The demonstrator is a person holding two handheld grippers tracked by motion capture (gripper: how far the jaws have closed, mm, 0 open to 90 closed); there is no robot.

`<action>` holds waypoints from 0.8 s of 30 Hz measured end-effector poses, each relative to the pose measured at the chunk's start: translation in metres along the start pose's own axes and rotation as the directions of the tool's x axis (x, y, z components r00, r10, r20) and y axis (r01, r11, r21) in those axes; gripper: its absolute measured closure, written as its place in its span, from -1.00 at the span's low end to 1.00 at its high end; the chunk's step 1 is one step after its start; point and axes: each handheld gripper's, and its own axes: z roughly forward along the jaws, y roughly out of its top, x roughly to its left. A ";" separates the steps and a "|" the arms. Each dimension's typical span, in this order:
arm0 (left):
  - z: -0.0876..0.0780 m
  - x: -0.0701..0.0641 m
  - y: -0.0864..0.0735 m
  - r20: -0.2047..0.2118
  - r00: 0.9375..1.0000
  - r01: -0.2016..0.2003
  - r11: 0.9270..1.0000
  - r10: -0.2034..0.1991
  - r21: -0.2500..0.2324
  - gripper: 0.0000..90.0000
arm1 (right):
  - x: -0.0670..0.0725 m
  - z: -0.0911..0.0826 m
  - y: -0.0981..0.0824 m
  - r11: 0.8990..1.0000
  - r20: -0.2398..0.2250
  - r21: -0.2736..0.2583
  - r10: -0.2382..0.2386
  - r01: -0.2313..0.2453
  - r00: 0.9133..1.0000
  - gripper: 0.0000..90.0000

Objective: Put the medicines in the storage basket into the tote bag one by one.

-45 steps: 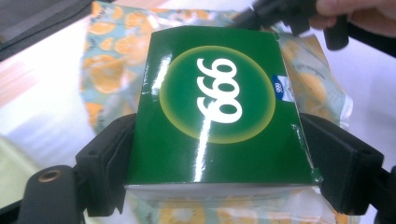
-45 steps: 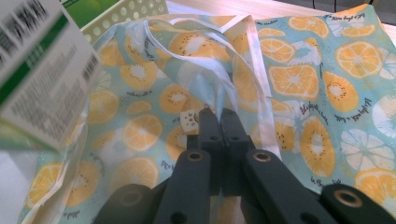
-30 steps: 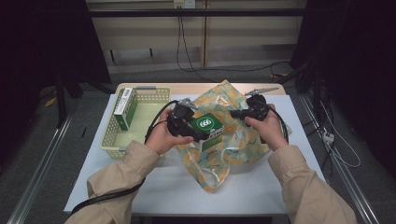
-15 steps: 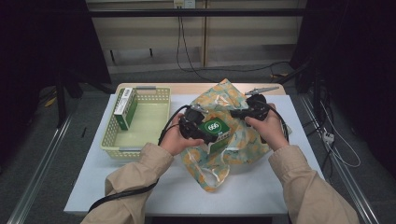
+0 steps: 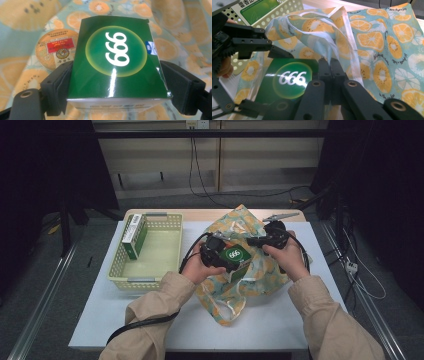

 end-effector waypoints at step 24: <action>0.021 0.021 0.012 -0.082 0.995 0.048 0.997 -0.053 -0.062 -0.71 | 0.002 0.004 -0.001 1.000 -0.013 0.000 0.004 -0.004 1.000 1.00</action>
